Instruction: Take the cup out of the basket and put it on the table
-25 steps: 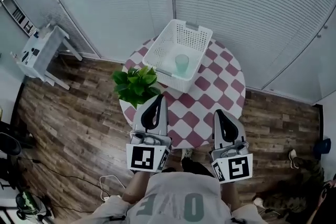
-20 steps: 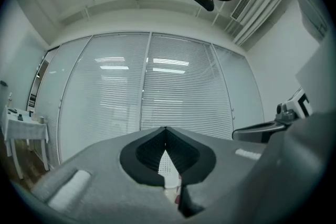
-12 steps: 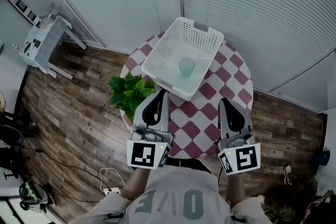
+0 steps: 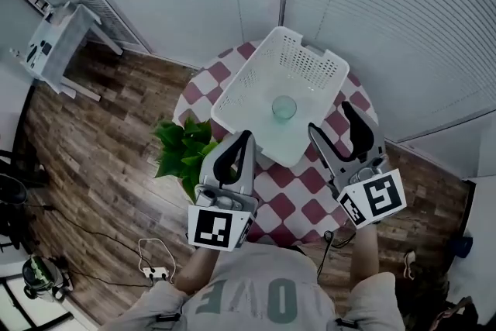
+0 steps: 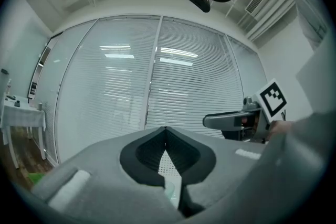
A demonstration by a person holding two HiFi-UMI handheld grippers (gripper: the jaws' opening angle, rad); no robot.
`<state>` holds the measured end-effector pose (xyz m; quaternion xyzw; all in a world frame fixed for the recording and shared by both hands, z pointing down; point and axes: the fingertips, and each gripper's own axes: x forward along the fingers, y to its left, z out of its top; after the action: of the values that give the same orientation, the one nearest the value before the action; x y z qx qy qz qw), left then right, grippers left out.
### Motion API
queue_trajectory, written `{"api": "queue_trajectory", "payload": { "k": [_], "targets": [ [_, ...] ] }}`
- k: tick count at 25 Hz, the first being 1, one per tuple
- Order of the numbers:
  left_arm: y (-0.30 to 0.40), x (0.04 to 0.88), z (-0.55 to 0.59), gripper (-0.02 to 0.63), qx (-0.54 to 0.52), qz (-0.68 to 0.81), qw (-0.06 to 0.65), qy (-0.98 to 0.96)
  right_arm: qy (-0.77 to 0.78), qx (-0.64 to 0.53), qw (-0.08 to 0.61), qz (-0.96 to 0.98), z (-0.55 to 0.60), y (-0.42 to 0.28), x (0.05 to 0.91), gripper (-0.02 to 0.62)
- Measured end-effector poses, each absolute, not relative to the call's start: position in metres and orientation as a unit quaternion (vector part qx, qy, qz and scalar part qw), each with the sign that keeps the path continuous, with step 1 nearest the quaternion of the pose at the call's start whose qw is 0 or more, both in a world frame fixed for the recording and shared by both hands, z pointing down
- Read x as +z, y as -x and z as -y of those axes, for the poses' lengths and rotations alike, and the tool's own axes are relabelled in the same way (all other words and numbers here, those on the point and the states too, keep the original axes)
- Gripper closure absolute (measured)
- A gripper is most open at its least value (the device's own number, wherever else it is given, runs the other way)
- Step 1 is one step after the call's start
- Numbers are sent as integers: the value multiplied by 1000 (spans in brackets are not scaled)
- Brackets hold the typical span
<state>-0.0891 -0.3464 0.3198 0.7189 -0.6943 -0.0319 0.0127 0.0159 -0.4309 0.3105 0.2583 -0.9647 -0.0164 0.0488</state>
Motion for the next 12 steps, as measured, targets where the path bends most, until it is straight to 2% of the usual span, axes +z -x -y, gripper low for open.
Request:
{"api": "queue_trajectory", "payload": {
  "k": [3,8,12],
  "targets": [
    [95,330,356,603,-26,692,29,-720,-215,-36,107,970,467,14,327,253],
    [95,350,370,603,-22,683,54,-728,-72,-17,300,951,510,62,394,254],
    [98,365,379,603,-22,680,72,-729,14,-36,429,903,524,80,452,265]
  ]
}}
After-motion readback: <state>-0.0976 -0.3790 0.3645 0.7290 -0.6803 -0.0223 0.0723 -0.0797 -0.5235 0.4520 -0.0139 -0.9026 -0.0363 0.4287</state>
